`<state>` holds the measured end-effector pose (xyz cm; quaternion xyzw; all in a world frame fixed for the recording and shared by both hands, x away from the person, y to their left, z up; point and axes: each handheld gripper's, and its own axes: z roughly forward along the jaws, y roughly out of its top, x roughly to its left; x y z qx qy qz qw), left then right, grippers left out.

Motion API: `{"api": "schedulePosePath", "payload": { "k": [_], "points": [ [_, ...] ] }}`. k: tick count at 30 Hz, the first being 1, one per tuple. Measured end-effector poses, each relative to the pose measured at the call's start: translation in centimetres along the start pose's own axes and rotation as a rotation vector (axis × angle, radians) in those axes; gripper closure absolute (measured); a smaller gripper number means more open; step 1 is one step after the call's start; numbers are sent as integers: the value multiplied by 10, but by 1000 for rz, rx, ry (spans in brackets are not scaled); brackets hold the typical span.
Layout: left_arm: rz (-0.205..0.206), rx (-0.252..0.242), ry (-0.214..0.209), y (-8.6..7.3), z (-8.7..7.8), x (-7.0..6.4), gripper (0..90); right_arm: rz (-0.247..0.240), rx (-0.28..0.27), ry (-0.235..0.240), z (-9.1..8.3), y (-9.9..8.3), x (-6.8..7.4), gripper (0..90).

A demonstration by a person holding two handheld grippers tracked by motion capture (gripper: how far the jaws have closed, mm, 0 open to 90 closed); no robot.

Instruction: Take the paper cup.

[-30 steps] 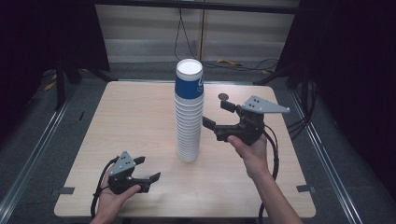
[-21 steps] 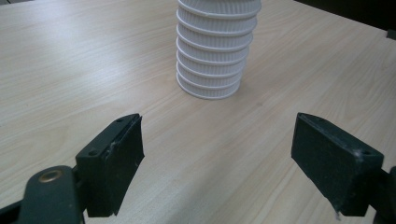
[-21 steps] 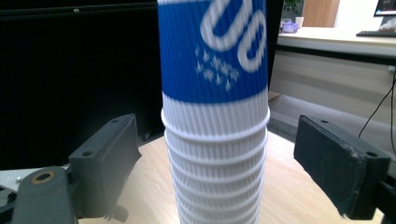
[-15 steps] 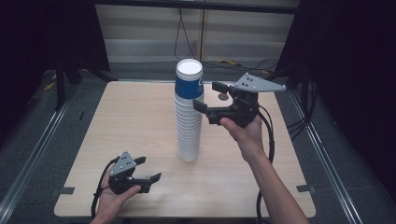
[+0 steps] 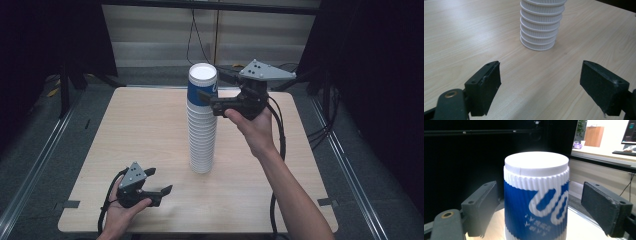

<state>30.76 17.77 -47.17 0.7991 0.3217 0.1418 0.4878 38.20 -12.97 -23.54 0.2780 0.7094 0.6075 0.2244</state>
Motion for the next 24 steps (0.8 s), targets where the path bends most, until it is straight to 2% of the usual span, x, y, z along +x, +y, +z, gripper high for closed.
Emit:
{"api": "schedulePosePath", "payload": {
  "k": [1,2,10,13,18,19,21,24],
  "points": [
    [0,0,0,0,0,0,168,0,0,0,0,0,0,141],
    [-8,-1,3,0,0,0,168,11,10,23,2,1,-1,141],
    [0,8,-1,0,1,-1,168,27,26,42,14,3,-4,144],
    [-15,10,-7,-1,1,0,168,9,37,33,18,4,-2,148],
    [-8,10,-11,0,1,-1,169,19,42,41,23,4,-3,176],
    [-9,12,-14,0,1,0,169,7,31,52,24,3,-3,215],
    [-8,20,-18,-1,2,-1,172,-15,20,38,24,3,-1,227],
    [2,22,-24,0,3,-1,173,-17,22,42,24,4,0,243]
  ]
}}
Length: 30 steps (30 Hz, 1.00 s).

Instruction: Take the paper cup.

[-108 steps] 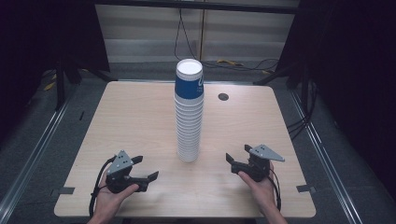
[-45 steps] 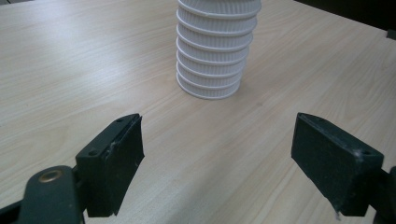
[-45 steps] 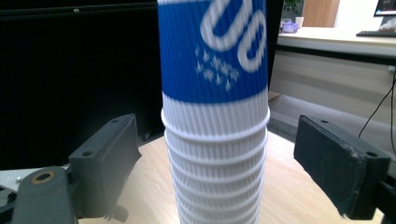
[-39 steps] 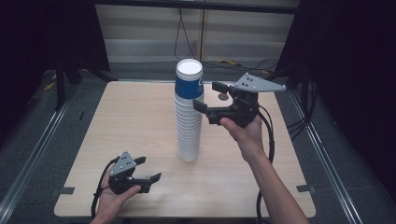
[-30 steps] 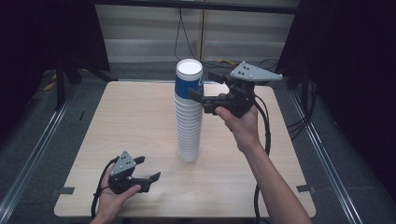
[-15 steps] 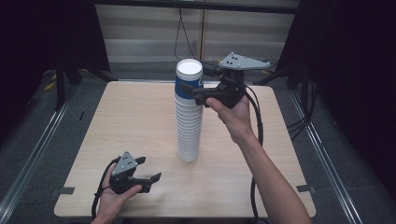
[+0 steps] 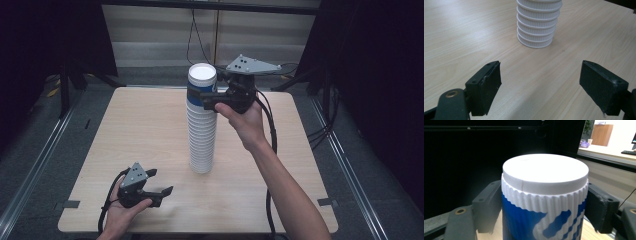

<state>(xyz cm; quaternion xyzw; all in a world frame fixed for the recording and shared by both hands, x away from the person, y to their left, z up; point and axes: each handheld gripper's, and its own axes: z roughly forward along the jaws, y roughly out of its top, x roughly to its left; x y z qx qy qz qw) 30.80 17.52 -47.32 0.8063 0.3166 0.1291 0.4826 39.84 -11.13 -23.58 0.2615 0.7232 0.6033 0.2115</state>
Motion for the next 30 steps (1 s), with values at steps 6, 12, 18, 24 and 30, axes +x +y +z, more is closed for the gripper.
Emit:
{"api": "schedulePosePath", "payload": {
  "k": [6,12,18,24,30],
  "points": [
    [-2,6,-3,0,1,0,175,-1,14,-2,0,2,-2,255],
    [4,11,-7,0,1,-1,180,9,-6,4,-1,4,-3,256],
    [1,18,-14,0,2,-2,181,12,-15,5,0,4,-3,257],
    [-5,17,-20,-1,2,-2,183,29,-77,2,-2,4,-3,259],
    [0,21,-22,-1,2,-1,183,23,-109,-15,-1,6,-2,260]
  ]
}}
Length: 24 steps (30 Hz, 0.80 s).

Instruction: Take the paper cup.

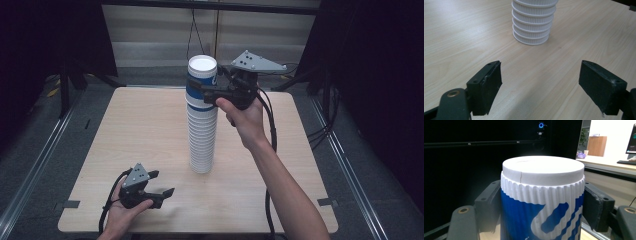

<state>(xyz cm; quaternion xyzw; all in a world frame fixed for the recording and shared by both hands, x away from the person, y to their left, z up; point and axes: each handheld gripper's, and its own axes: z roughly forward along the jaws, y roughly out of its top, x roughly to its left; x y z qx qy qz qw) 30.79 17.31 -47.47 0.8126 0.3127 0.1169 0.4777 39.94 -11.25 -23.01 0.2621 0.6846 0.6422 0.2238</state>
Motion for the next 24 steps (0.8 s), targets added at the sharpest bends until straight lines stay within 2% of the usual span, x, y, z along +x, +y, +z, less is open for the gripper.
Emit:
{"api": "schedulePosePath", "payload": {
  "k": [5,13,14,24],
  "points": [
    [-6,7,-8,0,0,0,183,-1,-14,-21,-1,2,0,261],
    [-2,12,-16,0,1,-1,186,2,-55,-18,-4,8,0,262],
    [-4,11,-19,0,1,-1,185,23,-65,-9,-4,10,-1,262],
    [-12,17,-24,0,2,-1,186,37,-87,-8,-6,17,-2,263]
  ]
}}
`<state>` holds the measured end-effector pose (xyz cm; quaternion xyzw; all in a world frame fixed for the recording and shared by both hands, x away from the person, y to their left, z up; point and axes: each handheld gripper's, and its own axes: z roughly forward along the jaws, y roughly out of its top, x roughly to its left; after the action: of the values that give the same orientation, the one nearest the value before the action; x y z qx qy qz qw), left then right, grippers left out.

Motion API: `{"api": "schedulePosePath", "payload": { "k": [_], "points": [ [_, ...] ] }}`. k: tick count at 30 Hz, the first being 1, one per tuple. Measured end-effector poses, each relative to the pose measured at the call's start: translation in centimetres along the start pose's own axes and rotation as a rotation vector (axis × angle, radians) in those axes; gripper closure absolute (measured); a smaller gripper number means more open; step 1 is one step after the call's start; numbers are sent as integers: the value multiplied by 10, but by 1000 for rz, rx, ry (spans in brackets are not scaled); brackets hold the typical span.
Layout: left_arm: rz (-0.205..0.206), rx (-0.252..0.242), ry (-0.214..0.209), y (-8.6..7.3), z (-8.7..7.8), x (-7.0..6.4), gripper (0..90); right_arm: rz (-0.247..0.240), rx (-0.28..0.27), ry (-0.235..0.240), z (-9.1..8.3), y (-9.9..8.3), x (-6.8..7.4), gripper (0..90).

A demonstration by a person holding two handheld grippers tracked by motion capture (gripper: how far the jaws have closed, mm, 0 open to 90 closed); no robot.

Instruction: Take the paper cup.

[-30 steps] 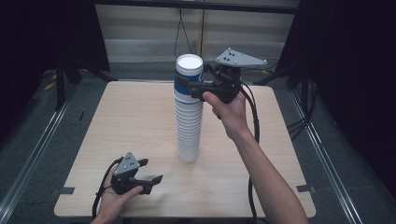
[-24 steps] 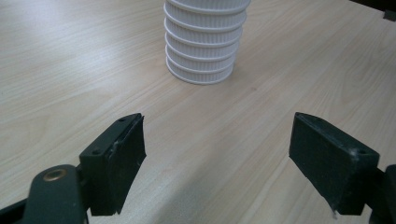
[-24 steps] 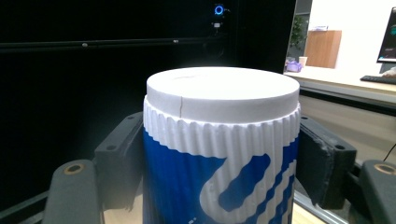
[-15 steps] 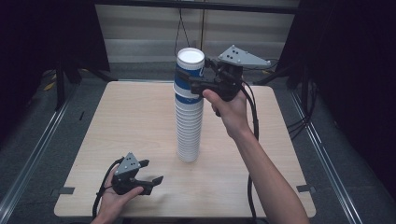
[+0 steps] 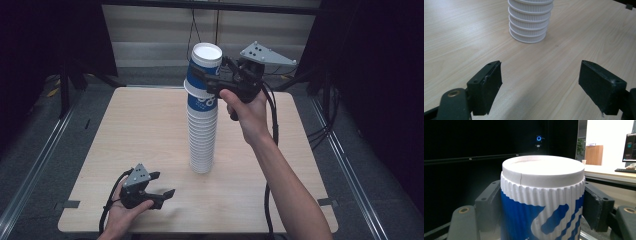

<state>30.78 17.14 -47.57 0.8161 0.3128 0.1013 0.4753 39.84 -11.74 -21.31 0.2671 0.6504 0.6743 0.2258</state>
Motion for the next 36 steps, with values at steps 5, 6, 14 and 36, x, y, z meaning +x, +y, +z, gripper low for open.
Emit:
{"api": "schedulePosePath", "payload": {
  "k": [5,6,14,36],
  "points": [
    [-2,-4,0,0,0,1,185,20,-9,3,-1,4,-2,263],
    [-9,-5,-2,0,0,1,185,20,-16,5,-1,5,-3,263],
    [-4,-2,0,0,0,1,185,17,-36,11,-3,13,-1,265],
    [2,4,-7,1,2,-1,185,21,-85,-19,-28,33,-8,267]
  ]
}}
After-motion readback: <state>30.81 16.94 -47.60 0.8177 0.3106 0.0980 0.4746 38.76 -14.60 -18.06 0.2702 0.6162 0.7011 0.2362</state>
